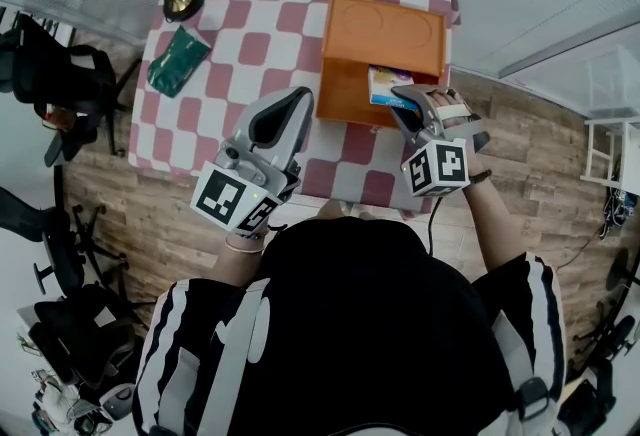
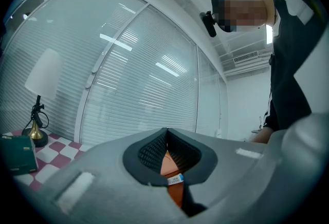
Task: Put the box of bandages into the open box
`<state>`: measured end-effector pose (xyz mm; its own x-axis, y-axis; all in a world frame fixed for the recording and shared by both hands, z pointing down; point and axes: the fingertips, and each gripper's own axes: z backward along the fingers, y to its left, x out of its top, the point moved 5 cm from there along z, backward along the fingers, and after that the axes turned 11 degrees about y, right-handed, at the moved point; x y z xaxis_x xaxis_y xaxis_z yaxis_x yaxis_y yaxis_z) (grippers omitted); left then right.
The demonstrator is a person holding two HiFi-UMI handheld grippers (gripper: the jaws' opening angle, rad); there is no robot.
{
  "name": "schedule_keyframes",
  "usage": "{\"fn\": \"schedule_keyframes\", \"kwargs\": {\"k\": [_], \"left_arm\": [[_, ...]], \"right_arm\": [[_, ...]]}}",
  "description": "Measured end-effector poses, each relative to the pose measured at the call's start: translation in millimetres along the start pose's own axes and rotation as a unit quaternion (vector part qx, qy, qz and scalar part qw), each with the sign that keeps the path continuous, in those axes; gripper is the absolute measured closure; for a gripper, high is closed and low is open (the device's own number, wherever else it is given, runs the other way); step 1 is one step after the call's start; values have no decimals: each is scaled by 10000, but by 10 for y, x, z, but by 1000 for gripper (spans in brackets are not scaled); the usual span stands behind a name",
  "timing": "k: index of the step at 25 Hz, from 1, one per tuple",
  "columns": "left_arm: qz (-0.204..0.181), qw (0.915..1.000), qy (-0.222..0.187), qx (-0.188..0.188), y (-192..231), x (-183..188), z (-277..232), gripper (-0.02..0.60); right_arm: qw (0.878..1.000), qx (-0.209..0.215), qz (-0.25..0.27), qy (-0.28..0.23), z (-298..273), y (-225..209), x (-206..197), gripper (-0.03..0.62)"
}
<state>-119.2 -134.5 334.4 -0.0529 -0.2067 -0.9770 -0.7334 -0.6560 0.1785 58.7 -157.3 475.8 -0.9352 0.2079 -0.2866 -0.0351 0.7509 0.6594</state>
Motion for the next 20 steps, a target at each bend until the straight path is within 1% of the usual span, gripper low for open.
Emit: {"fn": "schedule_keyframes", "kwargs": {"k": [7, 10, 16, 20], "left_arm": [[7, 10000, 9, -8, -11, 3, -15, 581], [16, 10000, 16, -12, -10, 1, -21, 581], [33, 10000, 37, -26, -22, -15, -46, 581], [32, 10000, 42, -40, -41, -15, -59, 581]], "right_arm": [[9997, 50, -222, -39, 0, -7, 13, 507], [9994, 167, -302, -73, -3, -2, 11, 476], [9982, 286, -505, -120, 44, 8, 17, 465], [9978, 352, -548, -160, 48, 34, 4, 453]]}}
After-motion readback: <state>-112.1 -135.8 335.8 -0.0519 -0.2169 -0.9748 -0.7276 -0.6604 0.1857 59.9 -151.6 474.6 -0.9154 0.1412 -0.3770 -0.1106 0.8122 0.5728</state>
